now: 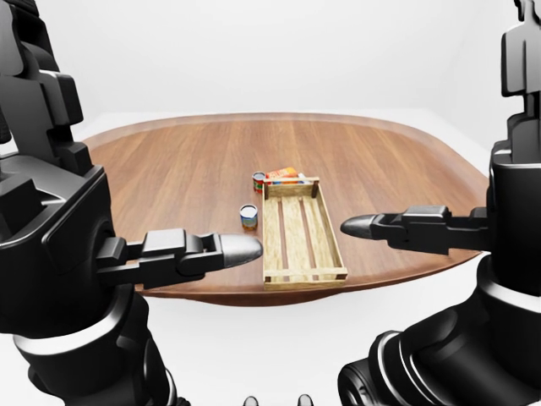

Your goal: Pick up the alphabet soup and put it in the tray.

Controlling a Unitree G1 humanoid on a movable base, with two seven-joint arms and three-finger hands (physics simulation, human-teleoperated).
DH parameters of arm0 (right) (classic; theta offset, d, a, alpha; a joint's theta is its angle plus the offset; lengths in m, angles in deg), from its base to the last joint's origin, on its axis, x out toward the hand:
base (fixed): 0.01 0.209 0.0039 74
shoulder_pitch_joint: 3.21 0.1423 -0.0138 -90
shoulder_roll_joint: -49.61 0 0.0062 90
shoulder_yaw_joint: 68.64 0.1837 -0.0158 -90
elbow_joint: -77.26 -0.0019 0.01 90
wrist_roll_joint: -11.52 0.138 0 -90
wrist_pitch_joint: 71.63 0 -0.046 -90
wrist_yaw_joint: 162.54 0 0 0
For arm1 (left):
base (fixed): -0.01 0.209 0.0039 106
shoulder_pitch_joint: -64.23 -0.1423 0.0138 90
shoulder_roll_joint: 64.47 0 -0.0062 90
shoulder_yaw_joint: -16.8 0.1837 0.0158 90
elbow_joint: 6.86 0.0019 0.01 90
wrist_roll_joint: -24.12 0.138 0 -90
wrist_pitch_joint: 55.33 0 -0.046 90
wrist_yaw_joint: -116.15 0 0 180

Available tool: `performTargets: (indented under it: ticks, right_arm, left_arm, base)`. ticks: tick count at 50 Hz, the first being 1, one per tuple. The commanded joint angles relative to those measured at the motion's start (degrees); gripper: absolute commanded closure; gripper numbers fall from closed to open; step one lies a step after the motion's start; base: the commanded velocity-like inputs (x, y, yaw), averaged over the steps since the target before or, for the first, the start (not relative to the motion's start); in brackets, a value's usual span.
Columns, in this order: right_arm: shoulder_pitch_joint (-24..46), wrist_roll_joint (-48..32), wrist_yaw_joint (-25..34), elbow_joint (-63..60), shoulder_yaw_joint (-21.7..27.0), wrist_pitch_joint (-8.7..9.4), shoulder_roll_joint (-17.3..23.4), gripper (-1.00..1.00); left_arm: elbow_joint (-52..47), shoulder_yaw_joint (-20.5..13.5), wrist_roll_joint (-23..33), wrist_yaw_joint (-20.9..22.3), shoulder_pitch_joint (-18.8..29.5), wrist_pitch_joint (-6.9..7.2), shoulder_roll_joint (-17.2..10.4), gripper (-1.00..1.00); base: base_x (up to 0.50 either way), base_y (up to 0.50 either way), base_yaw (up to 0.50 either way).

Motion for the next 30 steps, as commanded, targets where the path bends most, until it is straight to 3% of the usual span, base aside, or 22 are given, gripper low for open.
performTargets:
  ticks: [1,30]
  right_arm:
    - [-0.1,0.2,0.0,-0.2,0.3,0.0,-0.3,-1.0]
    - [0.8,-0.7,0.0,-0.2,0.3,0.0,-0.4,-1.0]
  left_arm:
    - [-0.6,0.0,-2.1,1.9,-0.8,0.0,0.9,-1.0]
    - [-1.2,-0.3,-2.8,2.0,-0.1,0.0,0.8,-1.0]
  base:
    - [0.5,0.0,0.0]
    - [0.5,0.0,0.0]
